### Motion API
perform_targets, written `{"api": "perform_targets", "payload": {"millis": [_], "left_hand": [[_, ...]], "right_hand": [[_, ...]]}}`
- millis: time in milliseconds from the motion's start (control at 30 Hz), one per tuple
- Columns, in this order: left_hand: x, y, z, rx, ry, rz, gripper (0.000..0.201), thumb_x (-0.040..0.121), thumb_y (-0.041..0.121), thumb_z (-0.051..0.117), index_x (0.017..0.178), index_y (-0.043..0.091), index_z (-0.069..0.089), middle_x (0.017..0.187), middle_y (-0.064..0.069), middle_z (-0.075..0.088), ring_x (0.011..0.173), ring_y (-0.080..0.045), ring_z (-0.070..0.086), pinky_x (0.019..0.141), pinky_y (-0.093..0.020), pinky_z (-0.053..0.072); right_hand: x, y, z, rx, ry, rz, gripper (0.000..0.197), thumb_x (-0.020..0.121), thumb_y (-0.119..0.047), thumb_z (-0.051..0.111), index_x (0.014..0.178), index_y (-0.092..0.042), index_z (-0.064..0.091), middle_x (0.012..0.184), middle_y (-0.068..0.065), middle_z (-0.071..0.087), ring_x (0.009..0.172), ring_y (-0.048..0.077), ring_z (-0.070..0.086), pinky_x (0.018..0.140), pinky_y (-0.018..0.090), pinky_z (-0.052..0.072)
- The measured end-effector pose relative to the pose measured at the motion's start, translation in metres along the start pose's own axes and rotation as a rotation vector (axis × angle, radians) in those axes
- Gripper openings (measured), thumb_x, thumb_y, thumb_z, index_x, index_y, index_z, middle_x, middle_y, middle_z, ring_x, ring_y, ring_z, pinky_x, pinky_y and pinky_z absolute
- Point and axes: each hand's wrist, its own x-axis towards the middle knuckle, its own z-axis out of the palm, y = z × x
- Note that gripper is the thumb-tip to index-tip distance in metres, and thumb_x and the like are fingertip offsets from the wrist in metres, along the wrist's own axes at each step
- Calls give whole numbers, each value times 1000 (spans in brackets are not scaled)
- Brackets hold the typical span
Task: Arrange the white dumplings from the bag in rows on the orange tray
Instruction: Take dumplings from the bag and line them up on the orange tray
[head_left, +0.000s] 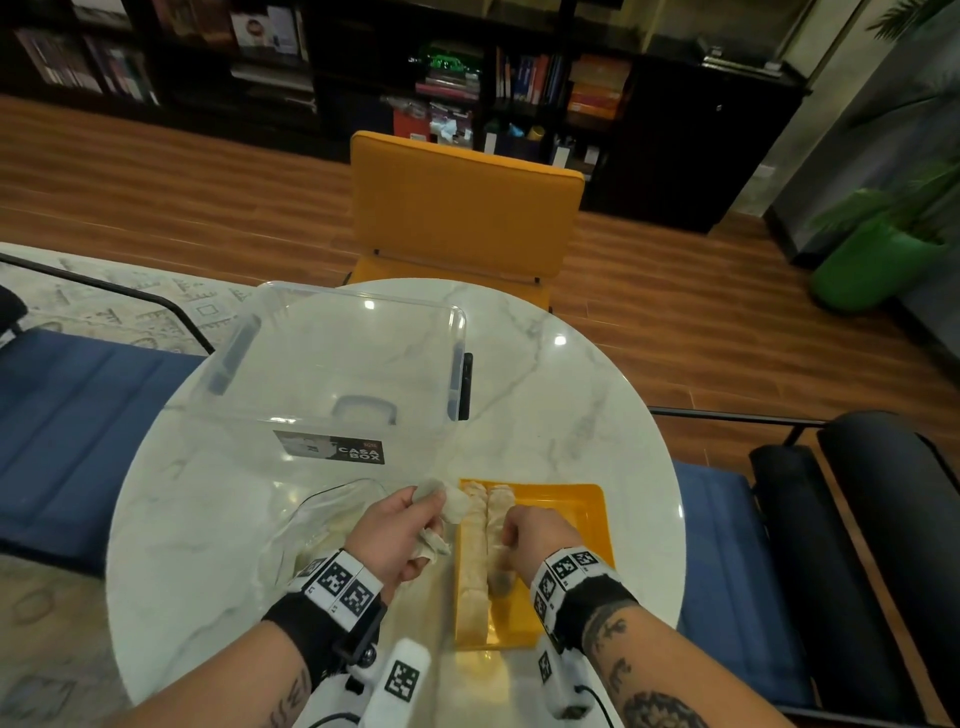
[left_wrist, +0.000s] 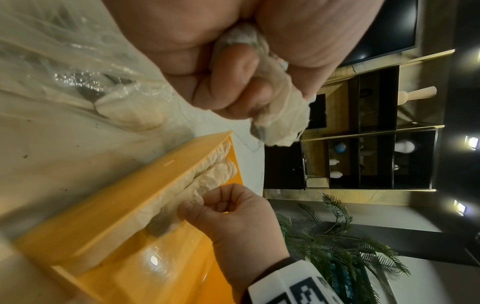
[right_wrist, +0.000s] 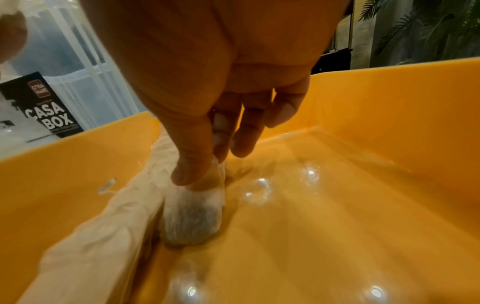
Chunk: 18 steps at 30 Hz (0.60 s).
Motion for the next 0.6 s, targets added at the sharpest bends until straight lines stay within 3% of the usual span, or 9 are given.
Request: {"api": "perform_targets", "payload": {"millis": [200, 300, 367, 467, 533, 600], "left_hand": [[-2, 1, 2, 16, 2, 9, 19, 93, 26, 62, 83, 11, 62, 63, -1, 54, 43, -12, 37, 36, -17, 22], [-5, 3, 5, 0, -15, 4, 18, 93, 26, 62, 84, 11, 62, 63, -1, 52, 43, -11, 38, 35, -16, 22], [-8, 6, 10, -10, -39, 9, 18, 93, 27, 63, 83, 11, 61, 63, -2, 51, 43, -11, 36, 35, -16, 21], [-11, 8, 19, -25, -59, 13, 20, 93, 30, 63, 84, 12, 62, 62, -1, 51, 42, -9, 36, 36, -16, 21], [-13, 9, 23, -33, -62, 20, 20, 92, 32, 63, 85, 13, 64, 62, 0, 51, 43, -8, 37, 36, -17, 21], [-15, 9, 26, -24, -59, 35, 20, 91, 33, 64, 85, 14, 64, 62, 1, 51, 43, -7, 37, 36, -17, 22]], "right_hand": [[-5, 3, -11, 111, -16, 33, 19, 83, -26, 76, 97, -27, 64, 100, -3, 65, 86, 15, 62, 77, 28, 53], [-14, 0, -21, 180, -8, -19, 16, 87, -35, 70, 100, -27, 65, 102, -6, 66, 91, 13, 61, 77, 25, 50], [-24, -6, -28, 351, 6, -115, 18, 91, -38, 65, 105, -26, 64, 103, -8, 67, 91, 10, 63, 79, 21, 49], [-46, -21, -43, 717, -45, -209, 17, 94, -39, 62, 103, -24, 64, 99, -3, 71, 78, 8, 68, 61, 11, 46], [-55, -27, -48, 846, -3, -227, 22, 91, -40, 66, 99, -19, 66, 94, 2, 73, 72, 7, 68, 57, 13, 47], [-57, -29, -49, 886, 109, -205, 18, 90, -34, 70, 95, -17, 67, 86, 3, 74, 70, 11, 69, 66, 27, 56]]}}
